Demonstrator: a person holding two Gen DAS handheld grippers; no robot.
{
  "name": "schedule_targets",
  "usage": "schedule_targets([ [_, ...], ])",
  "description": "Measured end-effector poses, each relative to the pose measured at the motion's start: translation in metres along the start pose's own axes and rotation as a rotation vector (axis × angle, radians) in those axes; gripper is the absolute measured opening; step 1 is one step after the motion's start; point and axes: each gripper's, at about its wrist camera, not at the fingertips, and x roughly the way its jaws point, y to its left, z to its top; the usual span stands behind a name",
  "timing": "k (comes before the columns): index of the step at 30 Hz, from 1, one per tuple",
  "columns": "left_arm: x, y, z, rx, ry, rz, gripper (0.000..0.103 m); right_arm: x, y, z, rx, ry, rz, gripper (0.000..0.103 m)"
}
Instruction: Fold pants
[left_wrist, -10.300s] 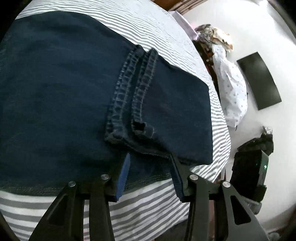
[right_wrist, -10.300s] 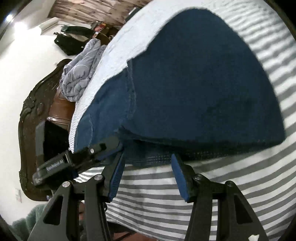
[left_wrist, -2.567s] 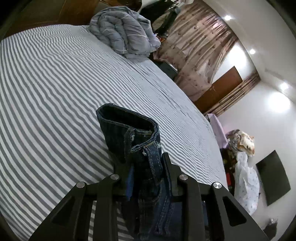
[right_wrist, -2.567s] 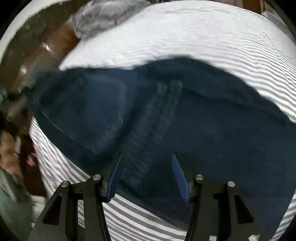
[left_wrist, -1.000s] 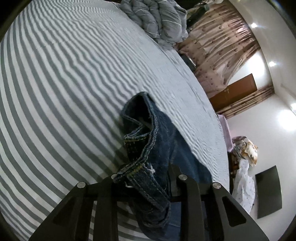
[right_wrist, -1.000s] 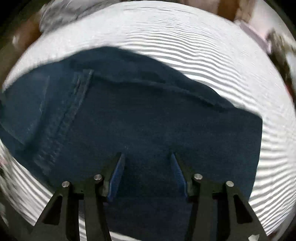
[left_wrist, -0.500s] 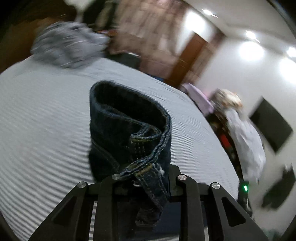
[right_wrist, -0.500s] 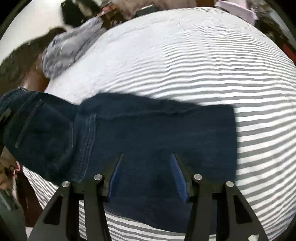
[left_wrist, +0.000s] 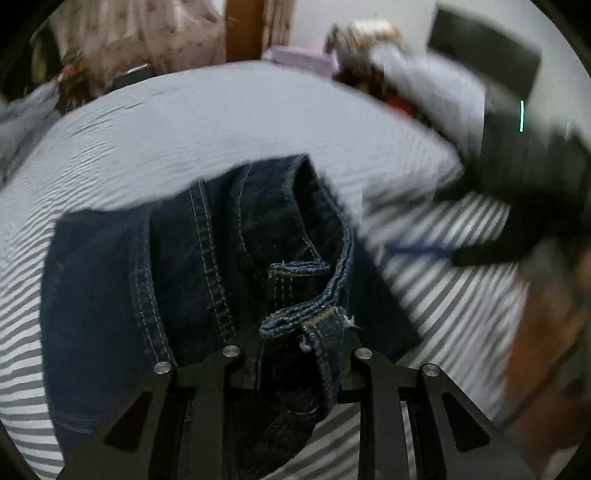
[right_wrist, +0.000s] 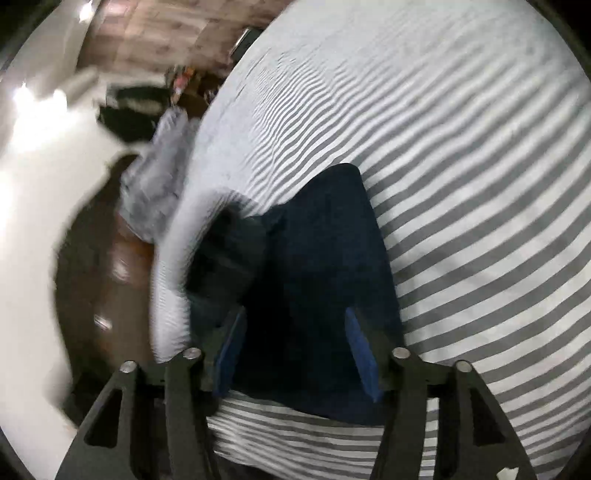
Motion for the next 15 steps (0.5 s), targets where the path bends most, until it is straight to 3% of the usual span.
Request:
schedule_targets([
  [3,0.001,-0.014,-0.015,0.060,-0.031,0.055,0.026,0.008,-0.005,0.010,0.026,0.011,0.010,0.061],
  [8,-0.001,-0.021,-0.011,0.085,-0.033,0.079,0.026,0.033,0.010,0.026,-0.049,0.045,-0.023,0.062],
  [10,-0.002,-0.024,-0.013,0.103,-0.041,0.101,0.026,0.046,0.022,0.031,-0.083,0.053,-0.025,0.067],
  [15,-0.005,-0.023,-0.014,0.068,-0.059,0.083,0.026,0.058,0.034,0.040,-0.086,0.085,0.013,0.070],
])
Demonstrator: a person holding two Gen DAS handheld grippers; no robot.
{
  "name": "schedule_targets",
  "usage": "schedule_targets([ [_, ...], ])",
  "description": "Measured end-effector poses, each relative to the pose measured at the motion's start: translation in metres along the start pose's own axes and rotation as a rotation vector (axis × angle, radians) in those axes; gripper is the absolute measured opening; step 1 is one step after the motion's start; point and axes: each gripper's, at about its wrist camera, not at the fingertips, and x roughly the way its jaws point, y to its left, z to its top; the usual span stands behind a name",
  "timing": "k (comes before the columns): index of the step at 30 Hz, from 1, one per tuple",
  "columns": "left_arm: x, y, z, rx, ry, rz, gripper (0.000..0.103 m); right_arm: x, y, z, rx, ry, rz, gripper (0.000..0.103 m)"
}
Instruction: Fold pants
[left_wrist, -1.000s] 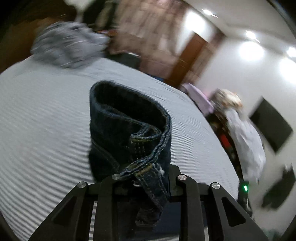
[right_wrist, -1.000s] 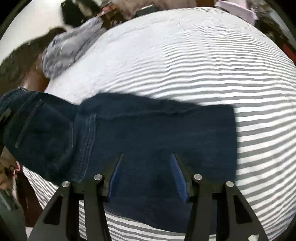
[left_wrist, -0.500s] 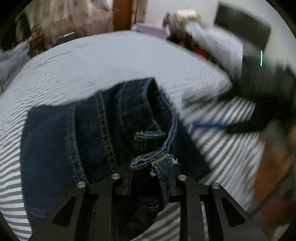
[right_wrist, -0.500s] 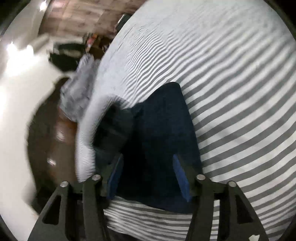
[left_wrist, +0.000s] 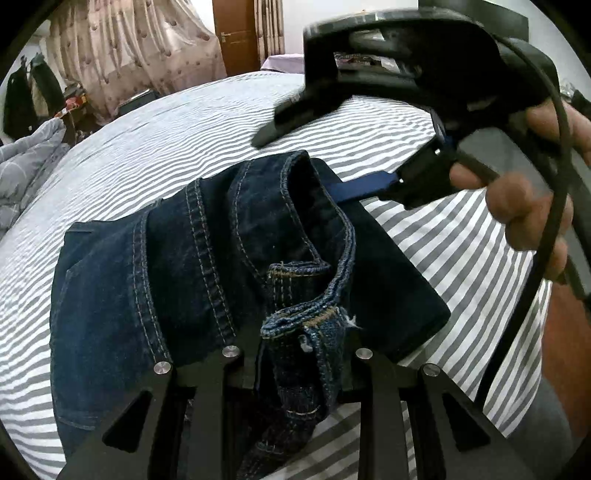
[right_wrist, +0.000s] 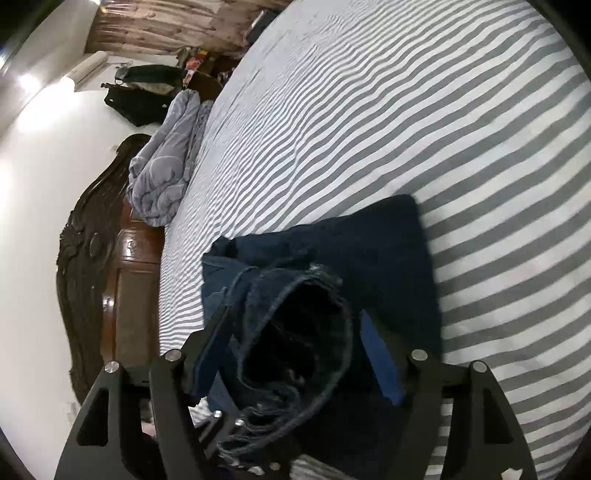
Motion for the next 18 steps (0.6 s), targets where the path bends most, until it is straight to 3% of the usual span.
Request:
schedule_targets([
  [2,-0.002,-0.002,-0.002,0.019,-0.017,0.010,0.026,-0.001,0.005,0.000,-0.012,-0.001,0.022,0.075],
  [5,0.002,-0.006,-0.005,0.062,-0.023,0.044,0.026,0.016,0.011,0.000,-0.070,0.058,-0.048,0.071],
  [7,0.003,-0.005,-0.006,0.062,-0.021,0.057,0.026,0.033,0.014,0.000,-0.105,0.105,-0.107,0.049],
  [9,-0.001,-0.001,-0.003,0.038,-0.022,0.047,0.026,0.037,0.016,0.003,-0.101,0.114,-0.084,0.032],
  [10,-0.005,-0.002,-0.001,0.034,-0.031,0.046,0.026,0.035,0.018,0.004,-0.109,0.118,-0.092,0.028],
  [13,-0.019,-0.002,0.014,0.023,-0.074,0.040,0.026,0.021,0.041,0.007,-0.213,0.092,-0.118,0.023],
  [18,-0.027,-0.012,0.046,0.002,-0.114,0.030,0.027,-0.006,0.063,0.027,-0.282,0.053,-0.145,0.021],
])
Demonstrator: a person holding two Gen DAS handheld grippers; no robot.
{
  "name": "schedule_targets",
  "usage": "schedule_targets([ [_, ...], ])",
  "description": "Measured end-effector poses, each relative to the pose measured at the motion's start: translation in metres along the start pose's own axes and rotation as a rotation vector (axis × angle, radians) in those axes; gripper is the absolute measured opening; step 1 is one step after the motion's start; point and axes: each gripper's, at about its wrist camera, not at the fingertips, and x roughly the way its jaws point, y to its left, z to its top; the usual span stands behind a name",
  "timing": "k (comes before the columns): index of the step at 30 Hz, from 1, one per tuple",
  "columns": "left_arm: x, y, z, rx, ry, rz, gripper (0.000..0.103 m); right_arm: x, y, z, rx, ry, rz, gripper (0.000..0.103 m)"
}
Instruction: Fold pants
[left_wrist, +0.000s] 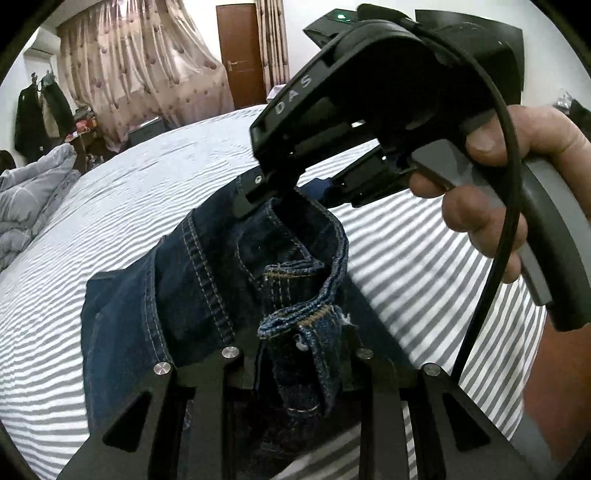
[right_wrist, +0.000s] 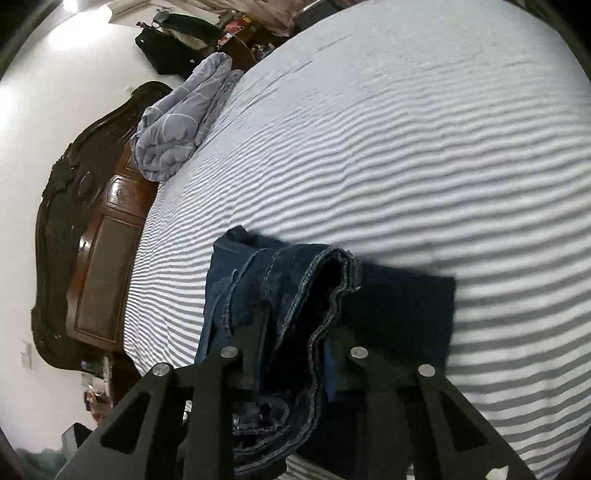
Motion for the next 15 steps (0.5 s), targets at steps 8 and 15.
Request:
schedule_targets([
  [8,0.061,-0.034,-0.012,0.075,0.119,0.048,0.029,0.024,-0.051,0.001,0.046,0.058,-0.141,0.021],
  [15,0.052,-0.048,-0.013,0.150,0.163,0.053,0.047,0.024,-0.066,-0.002,0.075,0.064,-0.135,0.030],
])
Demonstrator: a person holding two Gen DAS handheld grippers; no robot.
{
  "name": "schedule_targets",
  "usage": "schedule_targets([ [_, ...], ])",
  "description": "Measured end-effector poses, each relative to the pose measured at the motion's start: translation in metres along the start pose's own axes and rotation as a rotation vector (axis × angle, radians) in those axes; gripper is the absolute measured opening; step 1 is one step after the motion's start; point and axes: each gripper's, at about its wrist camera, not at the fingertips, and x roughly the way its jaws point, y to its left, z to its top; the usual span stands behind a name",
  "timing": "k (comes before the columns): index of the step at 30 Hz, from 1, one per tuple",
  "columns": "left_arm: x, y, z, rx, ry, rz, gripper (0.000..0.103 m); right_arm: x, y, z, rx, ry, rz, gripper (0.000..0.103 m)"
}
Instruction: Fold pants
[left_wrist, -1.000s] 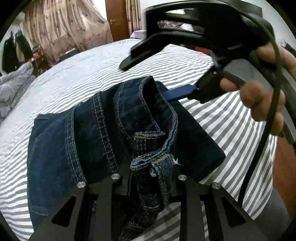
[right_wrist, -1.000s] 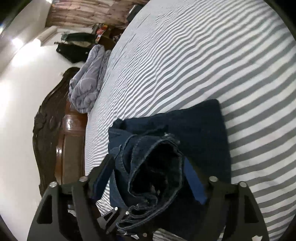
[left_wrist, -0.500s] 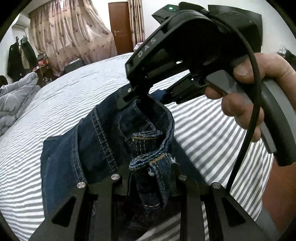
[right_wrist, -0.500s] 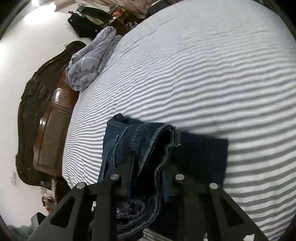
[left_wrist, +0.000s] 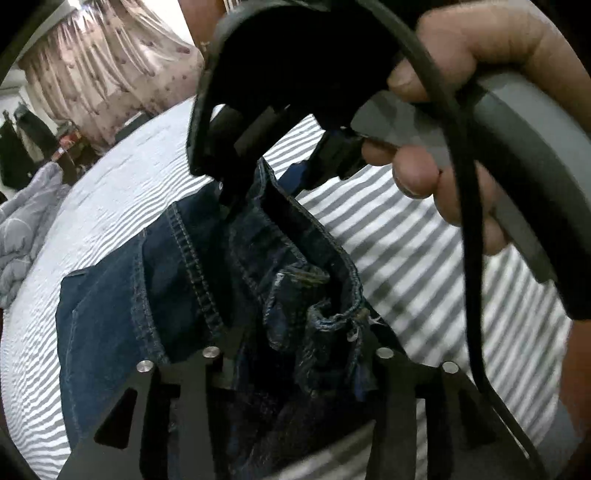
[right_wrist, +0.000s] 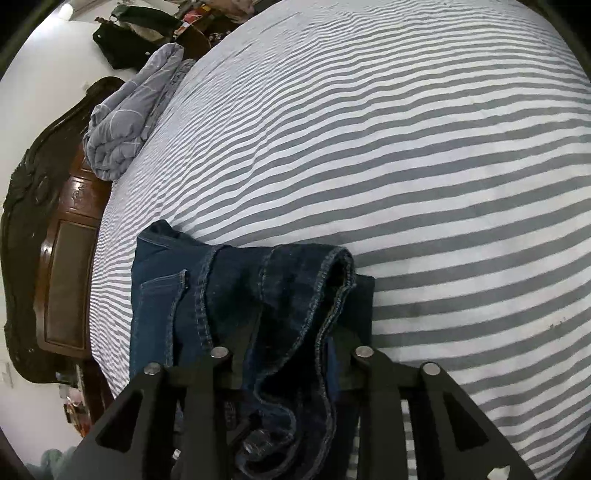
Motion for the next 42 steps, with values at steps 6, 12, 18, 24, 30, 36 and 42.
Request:
schedule_targets([
  [6,-0.051,0.031,-0.026,-0.023,-0.007,-0.256,0.052,-0.026,0.007,-0.013,-0.011,-0.072,-0.115,0.054],
  [12,-0.097,0.103,-0.048,-0.130,-0.098,-0.244,0.063,-0.069,0.031,-0.027,-0.065,-0.187,-0.109,0.049],
  [18,-0.064,0.183,-0.062,-0.371,-0.060,0.031,0.065,-0.027,0.070,-0.038,-0.163,-0.102,-0.144,0.044],
  [24,-0.016,0.186,-0.087,-0.363,0.041,0.120,0.065,0.006,0.074,-0.072,-0.224,0.008,-0.301,0.033],
  [30,-0.014,0.160,-0.096,-0.295,0.047,0.143,0.065,0.009,0.076,-0.106,-0.289,-0.018,-0.433,0.030],
  [36,-0.013,0.157,-0.093,-0.299,0.073,0.148,0.065,0.012,0.068,-0.104,-0.270,-0.040,-0.426,0.032],
  [42,-0.013,0.160,-0.089,-0.340,0.096,0.156,0.065,-0.002,0.079,-0.110,-0.236,-0.079,-0.419,0.037],
])
